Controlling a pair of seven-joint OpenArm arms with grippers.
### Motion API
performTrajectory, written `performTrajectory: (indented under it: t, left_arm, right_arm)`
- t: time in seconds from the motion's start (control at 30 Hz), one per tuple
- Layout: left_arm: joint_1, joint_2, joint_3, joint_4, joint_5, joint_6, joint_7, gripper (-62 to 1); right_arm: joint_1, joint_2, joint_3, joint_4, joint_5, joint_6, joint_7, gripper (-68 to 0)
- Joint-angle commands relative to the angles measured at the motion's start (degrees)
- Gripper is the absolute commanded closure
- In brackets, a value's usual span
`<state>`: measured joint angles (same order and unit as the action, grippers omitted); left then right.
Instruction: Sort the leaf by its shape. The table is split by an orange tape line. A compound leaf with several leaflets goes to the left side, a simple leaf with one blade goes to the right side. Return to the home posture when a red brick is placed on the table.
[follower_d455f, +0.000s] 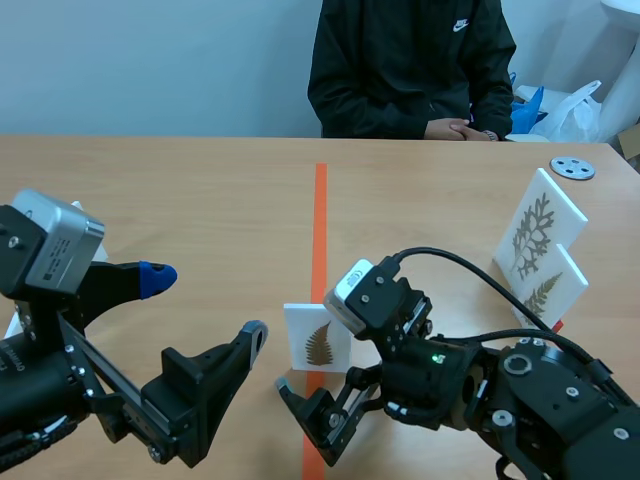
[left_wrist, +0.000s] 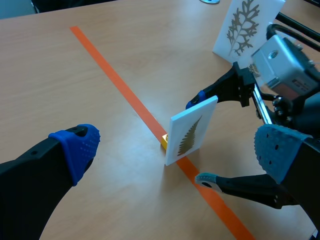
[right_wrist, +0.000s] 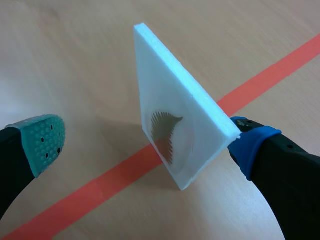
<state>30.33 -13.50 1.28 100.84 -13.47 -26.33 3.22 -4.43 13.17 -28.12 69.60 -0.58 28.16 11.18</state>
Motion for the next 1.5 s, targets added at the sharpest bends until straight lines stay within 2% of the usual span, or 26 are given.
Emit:
performTrajectory:
  t: [0.0,0.33,0.43,0.53,0.67,0.93,1.1,1.23,1.47]
  left_arm:
    - [0.28,-0.02,-0.11,1.11,-0.44,0.09,-0.79,-62.3]
    - [0.28,-0.02,-0.11,1.11,-0.44,0.09,-0.76,-62.3]
    - [0.31,-0.02,-0.11,1.11,-0.44,0.09,-0.76,-62.3]
    - [0.31,-0.02,-0.11,1.11,-0.44,0.09,-0.76,-62.3]
    - [0.31,-0.02,-0.11,1.11,-0.44,0.09,-0.76,-62.3]
    - [0.31,-0.02,-0.11,1.11,-0.44,0.09,-0.76,-62.3]
    - [0.31,-0.02,-0.11,1.11,-0.44,0.09,-0.76,-62.3]
    - [0.31,-0.02,-0.11,1.11,-0.44,0.09,-0.76,-62.3]
    - [0.31,-0.02,-0.11,1.11,-0.44,0.09,-0.76,-62.3]
  right_arm:
    - [1.55,0.46,-0.63,-0.24,0.44,-1.49,1.49,-67.9]
    - [2.27,0.48,-3.52,-2.78,-1.05,-3.76,3.54,-67.9]
    - [2.21,0.52,-3.52,-2.78,-2.01,-5.97,3.28,-59.1]
    - [2.21,0.59,-3.52,-2.78,-2.03,-6.12,3.34,-49.4]
    - [2.19,0.61,-3.52,-2.78,-2.03,-6.12,3.32,-28.6]
    - [2.19,0.63,-3.52,-2.78,-2.03,-6.14,1.6,-13.4]
    - [2.21,0.61,-3.5,-2.78,-2.03,-6.16,1.64,-10.7]
    - [2.23,1.44,-3.43,-2.75,-2.03,-6.32,1.66,-5.9]
    - [2.19,3.1,-3.1,-1.88,-1.99,-6.27,1.64,-5.8]
